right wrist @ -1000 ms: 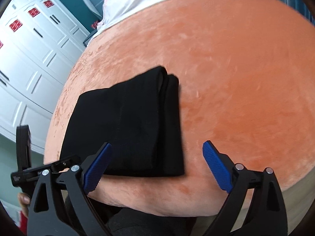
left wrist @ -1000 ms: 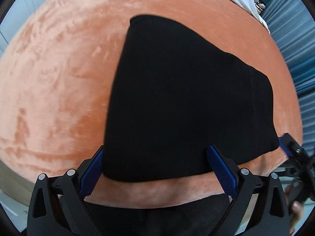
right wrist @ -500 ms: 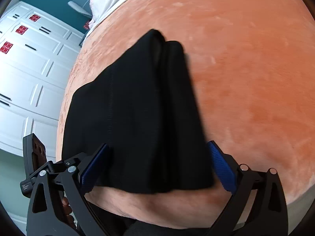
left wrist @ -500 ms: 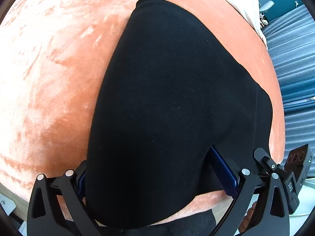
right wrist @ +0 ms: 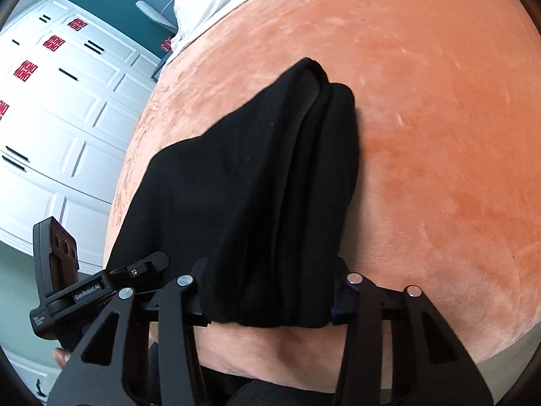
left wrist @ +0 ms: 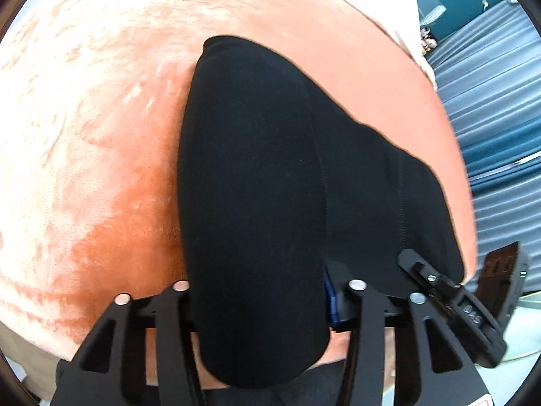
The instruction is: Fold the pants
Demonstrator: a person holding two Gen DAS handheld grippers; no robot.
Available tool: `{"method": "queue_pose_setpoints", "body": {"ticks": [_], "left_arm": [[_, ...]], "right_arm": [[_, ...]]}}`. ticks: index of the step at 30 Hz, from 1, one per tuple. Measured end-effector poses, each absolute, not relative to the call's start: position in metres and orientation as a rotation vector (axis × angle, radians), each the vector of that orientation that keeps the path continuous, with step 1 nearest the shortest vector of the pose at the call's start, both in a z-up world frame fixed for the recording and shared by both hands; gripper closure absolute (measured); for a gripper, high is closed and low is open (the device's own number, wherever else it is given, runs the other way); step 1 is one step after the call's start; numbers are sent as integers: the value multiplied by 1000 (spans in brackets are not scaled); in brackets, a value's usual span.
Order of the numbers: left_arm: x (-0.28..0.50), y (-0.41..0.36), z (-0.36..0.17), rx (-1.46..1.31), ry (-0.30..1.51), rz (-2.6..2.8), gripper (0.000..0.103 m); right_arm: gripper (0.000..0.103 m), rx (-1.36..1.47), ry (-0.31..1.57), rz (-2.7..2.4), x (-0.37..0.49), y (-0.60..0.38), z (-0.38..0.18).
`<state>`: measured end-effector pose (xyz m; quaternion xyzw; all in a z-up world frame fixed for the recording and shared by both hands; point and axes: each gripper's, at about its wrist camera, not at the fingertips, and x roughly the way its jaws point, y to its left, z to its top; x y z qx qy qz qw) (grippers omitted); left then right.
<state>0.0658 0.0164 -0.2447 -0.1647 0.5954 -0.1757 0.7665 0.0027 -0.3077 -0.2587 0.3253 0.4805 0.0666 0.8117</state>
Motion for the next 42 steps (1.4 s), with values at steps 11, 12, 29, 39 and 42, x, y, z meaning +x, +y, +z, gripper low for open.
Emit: {"method": "queue_pose_setpoints", "body": {"ticks": [11,12,29,39,42], "left_arm": [[58,35,-271,-475,1351,-340,21],[60,35,-272,-490,1348,-345,16],[33,-12,-176,-65,1179,-310,74],[-32,3,-144,-38,1179,-324,75],[-50,19,-139,-86,1190,-327,75]], "right_arm": [[30,840,1075,158,-6,-324,-281],[27,836,1080,161,-5,-322,-283],[63,725,964,180,-10,-286,-213],[64,741,970,214,-77,-267,-189],[64,738,974,222,-91,-258,-185]]}}
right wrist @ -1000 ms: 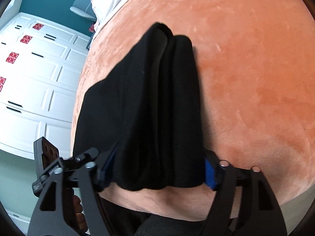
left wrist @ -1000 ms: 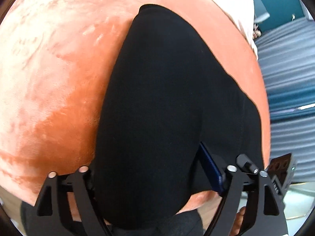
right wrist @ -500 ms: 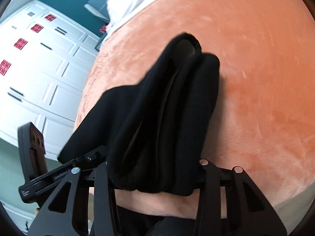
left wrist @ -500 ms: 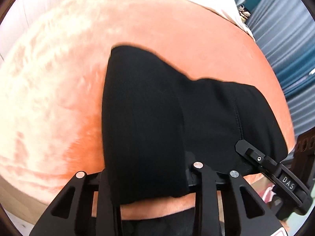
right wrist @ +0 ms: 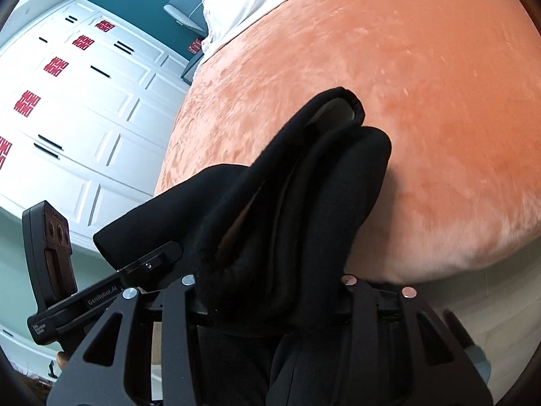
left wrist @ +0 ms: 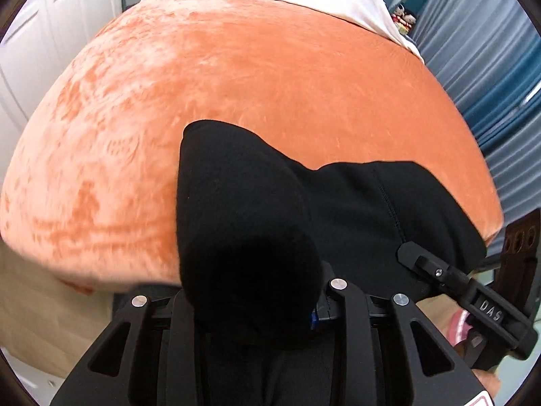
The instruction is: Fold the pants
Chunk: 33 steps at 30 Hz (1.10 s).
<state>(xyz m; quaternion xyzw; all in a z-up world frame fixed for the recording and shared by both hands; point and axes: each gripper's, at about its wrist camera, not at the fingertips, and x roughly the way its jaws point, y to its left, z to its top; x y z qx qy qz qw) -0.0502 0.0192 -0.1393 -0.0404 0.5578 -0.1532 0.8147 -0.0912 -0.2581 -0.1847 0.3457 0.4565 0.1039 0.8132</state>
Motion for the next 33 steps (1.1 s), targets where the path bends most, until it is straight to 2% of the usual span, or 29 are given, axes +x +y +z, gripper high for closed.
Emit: {"method": "queue_pose_setpoints", "body": {"ticks": [9,16,21,27,33], "left_arm": [[-19,18,-79,-146,1069,-369,76],[75,-4,-14,-107,835,-403,76],[160,-20,4,-114,711,-406,75],[272,-36,-26,-163,658,-403,75],[367,-41,-125,-200,754,-372,75]], "right_arm": [[64,697,839,280,-76,-263,-126],[64,604,646,330,18,-277,-59],[64,536,518,347,112,-290,-31],[63,524,450,357,233,-310,-51],[63,498,516,324,324,-314,-126]]}}
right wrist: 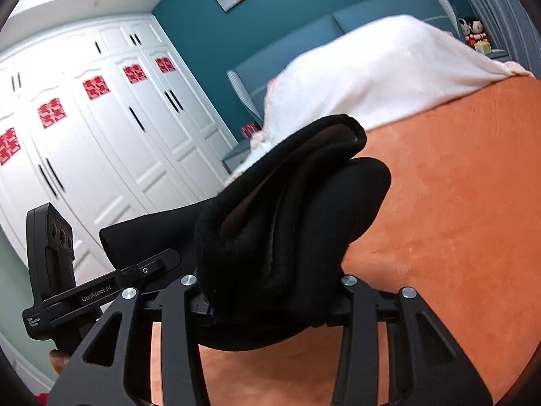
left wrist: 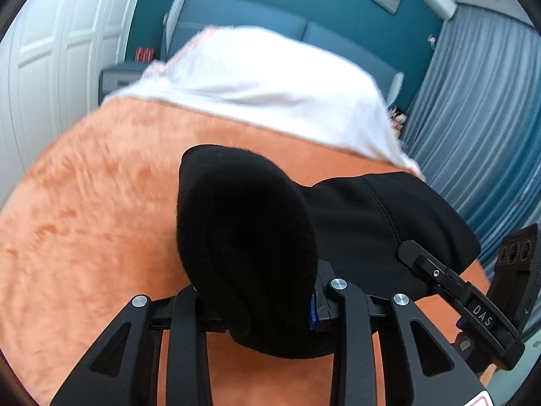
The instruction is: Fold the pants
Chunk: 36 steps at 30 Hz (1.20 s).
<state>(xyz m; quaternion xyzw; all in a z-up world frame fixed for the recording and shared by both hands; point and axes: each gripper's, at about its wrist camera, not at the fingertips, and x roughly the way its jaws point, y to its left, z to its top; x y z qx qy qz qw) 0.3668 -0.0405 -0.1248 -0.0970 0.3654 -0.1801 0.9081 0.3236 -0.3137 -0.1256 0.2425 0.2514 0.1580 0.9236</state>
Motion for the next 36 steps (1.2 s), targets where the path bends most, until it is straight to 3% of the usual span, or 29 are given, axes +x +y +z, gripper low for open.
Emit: {"method": "queue_pose_setpoints", "body": {"ticks": [5,8,9,10,12,15,17,21,24,25,27,28,31,33,36], "left_arm": [[403,-43,-233,-211,898,-337,69],[386,-44,-261,-126,845,-311,51],[379,-42,-265,-106,830,-310,40],[372,-37,-266,-103,834,-311,35],[358,-16,-265,-111,867,-309,18],[341,20,-256,-67,875,-287,16],[329,45,-236,-33,851,-213,16],[343,59,-185,-111,799,-161,17],[374,29,-158,-138,780,-163,17],[384,15,-156,-116,788,-149,17],[414,-22,-165,-54,848,-129,17],[430,-41,-177,-15,875,-103,17],[457,-65,-218,95,927,1,17],[476,-65,-253,129,998,34,7],[485,-40,-275,-48,1006,-21,5]], "right_arm": [[61,517,678,276,375,-310,-226],[33,540,754,245,374,-312,-280],[33,614,766,277,370,-321,-290],[32,662,757,297,367,-328,-290],[17,709,763,268,354,-347,-284],[15,658,764,144,319,-375,-268],[23,576,699,70,294,-380,-240],[26,373,543,90,286,-357,-160],[44,308,544,160,321,-319,-136],[48,291,563,166,332,-310,-141],[75,244,650,182,375,-285,-159],[79,223,700,180,396,-275,-173],[81,154,770,106,427,-270,-210],[84,121,822,47,437,-285,-250],[84,178,821,57,444,-311,-281]]}}
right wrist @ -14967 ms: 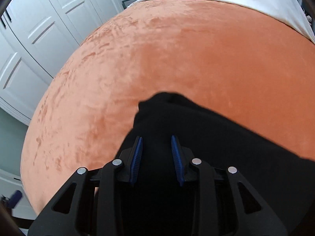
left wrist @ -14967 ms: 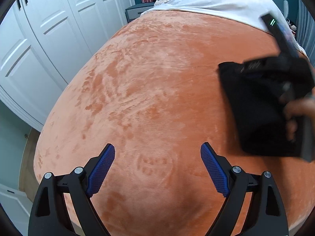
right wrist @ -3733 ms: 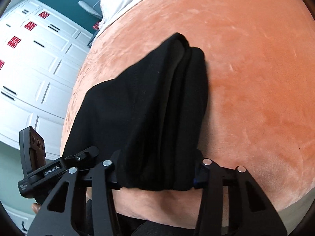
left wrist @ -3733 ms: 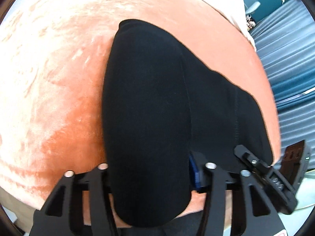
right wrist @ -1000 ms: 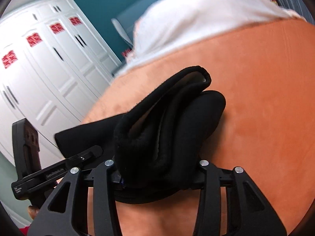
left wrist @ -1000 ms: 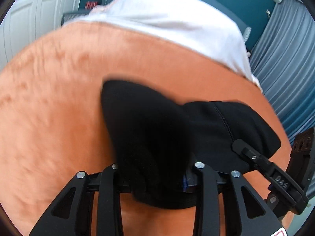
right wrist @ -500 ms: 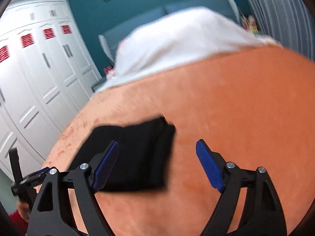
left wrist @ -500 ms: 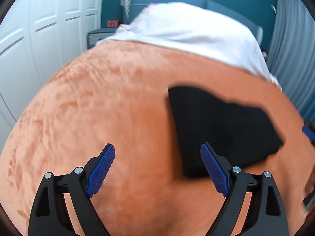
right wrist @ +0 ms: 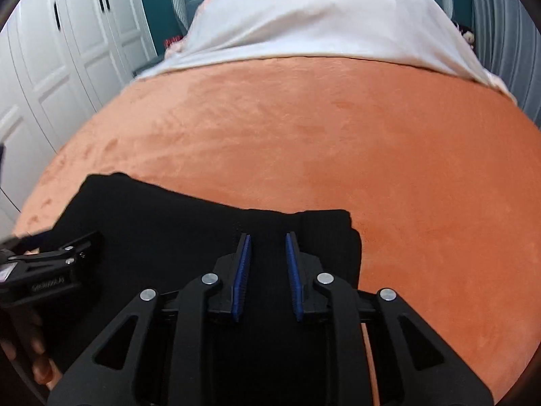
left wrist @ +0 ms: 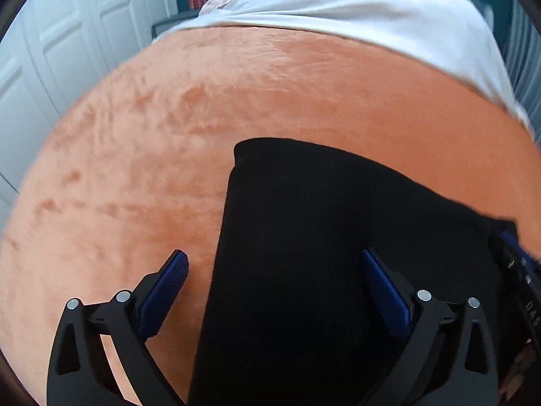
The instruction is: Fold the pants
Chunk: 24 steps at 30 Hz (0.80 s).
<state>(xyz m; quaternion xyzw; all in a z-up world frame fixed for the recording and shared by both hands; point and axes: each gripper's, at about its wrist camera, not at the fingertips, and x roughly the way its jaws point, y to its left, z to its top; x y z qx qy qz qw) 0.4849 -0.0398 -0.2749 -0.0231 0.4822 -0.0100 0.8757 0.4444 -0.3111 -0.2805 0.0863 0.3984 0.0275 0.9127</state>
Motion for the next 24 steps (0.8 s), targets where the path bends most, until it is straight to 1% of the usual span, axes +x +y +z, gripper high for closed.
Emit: {"method": "queue_pose_setpoints", "body": {"ticks": [4,6,8,9,11,13,15,17,18,19,20,21,22,23,24], "left_arm": [[483,-26,-283,-140,989,-88,5],[479,-20,-275,-176,991,-109,5],[468,-14,-259,-171,978,-96,6],[460,-12,-247,-159,957,-86,8],[436,-7,-225,-103,896,-62,8],[414,-5,-215,-39,869,-44,6],[396,-5,-221,38,889,-14,6],[392,-8,-237,93,924,1,5],[391,-9,-245,111,923,-1,5],[390,-8,-248,115,908,-2,5],[390,-8,-250,119,904,2,5],[392,-9,-249,120,908,0,5],[394,-8,-247,115,915,-2,5],[397,-5,-245,110,922,-2,5],[395,-4,-238,106,926,-2,5]], "right_arm": [[84,157,785,67,439,-312,-285],[84,182,796,66,440,-315,-276],[88,255,792,21,436,-322,-260],[85,280,772,9,427,-325,-247],[85,292,713,37,398,-325,-222],[85,251,712,65,373,-317,-214],[85,203,749,73,356,-310,-219],[85,148,812,57,351,-304,-238],[82,131,824,43,351,-305,-246],[76,134,825,44,351,-308,-251],[49,147,834,11,355,-315,-256],[34,163,837,-12,358,-321,-259],[33,207,847,-17,361,-331,-262],[35,303,868,3,364,-343,-265],[39,379,878,9,361,-351,-263]]}}
